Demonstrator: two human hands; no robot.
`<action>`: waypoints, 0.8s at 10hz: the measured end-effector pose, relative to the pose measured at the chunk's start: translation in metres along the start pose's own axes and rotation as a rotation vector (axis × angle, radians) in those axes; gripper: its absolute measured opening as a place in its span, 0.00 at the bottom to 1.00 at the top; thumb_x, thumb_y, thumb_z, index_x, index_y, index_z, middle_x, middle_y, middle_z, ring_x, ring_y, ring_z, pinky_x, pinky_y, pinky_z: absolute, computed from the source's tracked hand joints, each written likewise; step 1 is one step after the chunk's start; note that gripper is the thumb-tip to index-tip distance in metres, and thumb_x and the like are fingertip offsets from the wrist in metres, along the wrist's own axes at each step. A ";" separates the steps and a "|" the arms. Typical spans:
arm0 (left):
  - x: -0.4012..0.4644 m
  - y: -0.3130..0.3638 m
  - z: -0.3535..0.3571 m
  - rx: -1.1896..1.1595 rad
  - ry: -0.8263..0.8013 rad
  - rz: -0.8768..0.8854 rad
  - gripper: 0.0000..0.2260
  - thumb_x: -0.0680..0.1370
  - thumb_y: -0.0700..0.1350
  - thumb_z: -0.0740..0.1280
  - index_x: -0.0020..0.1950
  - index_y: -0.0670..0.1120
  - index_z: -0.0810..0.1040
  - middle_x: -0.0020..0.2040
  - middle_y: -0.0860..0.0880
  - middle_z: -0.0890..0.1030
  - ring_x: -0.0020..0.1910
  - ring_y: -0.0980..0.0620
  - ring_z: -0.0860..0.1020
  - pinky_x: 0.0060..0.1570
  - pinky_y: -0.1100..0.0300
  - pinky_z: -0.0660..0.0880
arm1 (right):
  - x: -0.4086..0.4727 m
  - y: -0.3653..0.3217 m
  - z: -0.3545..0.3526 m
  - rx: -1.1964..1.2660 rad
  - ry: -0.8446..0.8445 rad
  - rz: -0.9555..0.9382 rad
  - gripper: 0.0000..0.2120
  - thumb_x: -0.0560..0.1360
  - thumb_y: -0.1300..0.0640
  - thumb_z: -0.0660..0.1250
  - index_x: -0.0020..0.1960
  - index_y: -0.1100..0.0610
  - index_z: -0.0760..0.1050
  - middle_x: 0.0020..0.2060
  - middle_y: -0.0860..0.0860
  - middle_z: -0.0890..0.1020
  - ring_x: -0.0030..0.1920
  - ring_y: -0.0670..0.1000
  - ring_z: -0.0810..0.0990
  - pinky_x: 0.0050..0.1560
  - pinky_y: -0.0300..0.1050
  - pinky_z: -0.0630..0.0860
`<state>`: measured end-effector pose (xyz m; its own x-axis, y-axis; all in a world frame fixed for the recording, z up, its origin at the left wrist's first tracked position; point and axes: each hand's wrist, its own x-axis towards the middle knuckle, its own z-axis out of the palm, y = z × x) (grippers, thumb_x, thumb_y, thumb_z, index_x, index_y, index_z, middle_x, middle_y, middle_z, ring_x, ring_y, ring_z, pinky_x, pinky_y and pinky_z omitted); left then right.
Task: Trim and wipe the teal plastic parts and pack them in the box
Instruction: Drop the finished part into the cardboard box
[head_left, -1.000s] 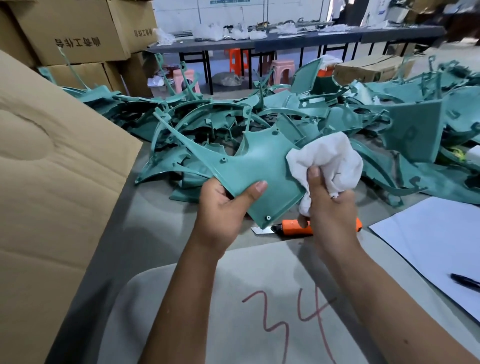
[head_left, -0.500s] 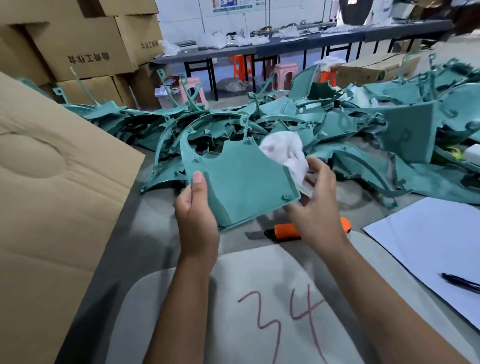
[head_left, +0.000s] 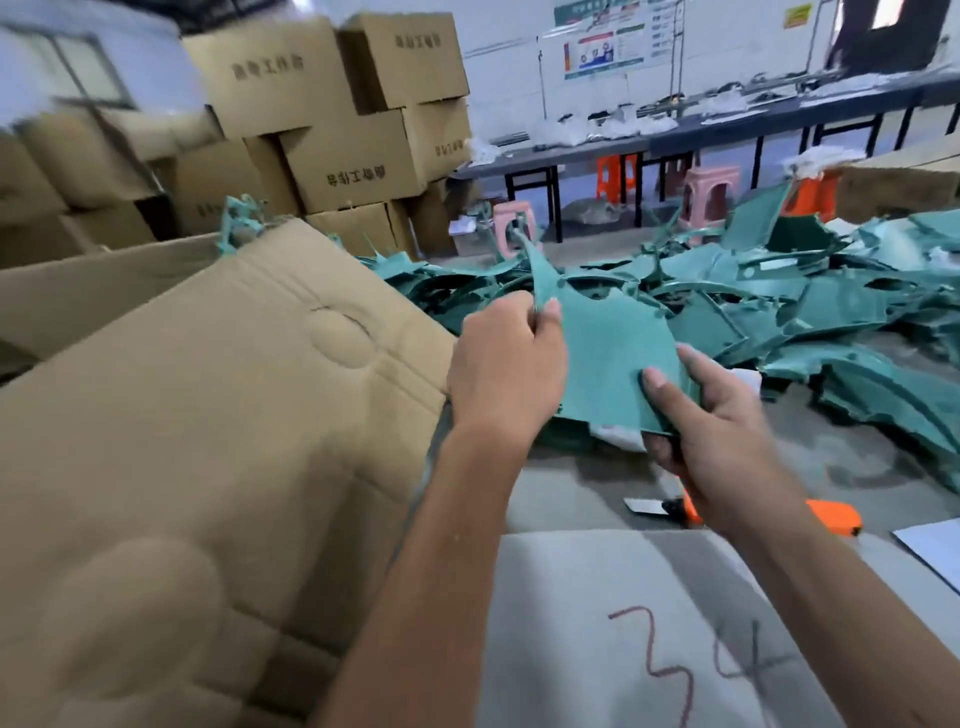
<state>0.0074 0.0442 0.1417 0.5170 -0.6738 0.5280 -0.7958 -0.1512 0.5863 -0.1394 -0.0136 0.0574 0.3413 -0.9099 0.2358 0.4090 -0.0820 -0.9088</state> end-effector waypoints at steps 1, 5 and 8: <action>0.009 0.005 -0.057 -0.125 0.239 -0.034 0.20 0.84 0.49 0.61 0.33 0.49 0.63 0.31 0.52 0.70 0.32 0.55 0.69 0.34 0.56 0.61 | 0.014 -0.023 0.054 0.147 -0.104 -0.038 0.09 0.83 0.64 0.65 0.60 0.55 0.78 0.36 0.49 0.81 0.23 0.44 0.69 0.23 0.33 0.65; 0.046 -0.058 -0.262 -0.713 0.988 -0.631 0.18 0.87 0.45 0.52 0.75 0.39 0.66 0.72 0.40 0.74 0.68 0.43 0.75 0.62 0.57 0.74 | 0.015 -0.070 0.322 -0.374 -0.597 -0.458 0.09 0.84 0.51 0.64 0.57 0.55 0.81 0.49 0.45 0.81 0.49 0.44 0.78 0.53 0.44 0.76; 0.037 -0.066 -0.259 -0.970 1.140 -0.762 0.19 0.81 0.35 0.59 0.71 0.39 0.61 0.69 0.38 0.68 0.55 0.44 0.71 0.51 0.55 0.65 | 0.015 -0.054 0.343 -0.835 -0.645 -0.530 0.07 0.80 0.56 0.65 0.51 0.50 0.82 0.48 0.44 0.83 0.50 0.45 0.78 0.39 0.29 0.66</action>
<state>0.1609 0.2170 0.2817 0.9609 0.2358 -0.1453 -0.0230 0.5905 0.8067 0.1341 0.1172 0.2283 0.7578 -0.3281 0.5641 0.0295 -0.8463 -0.5318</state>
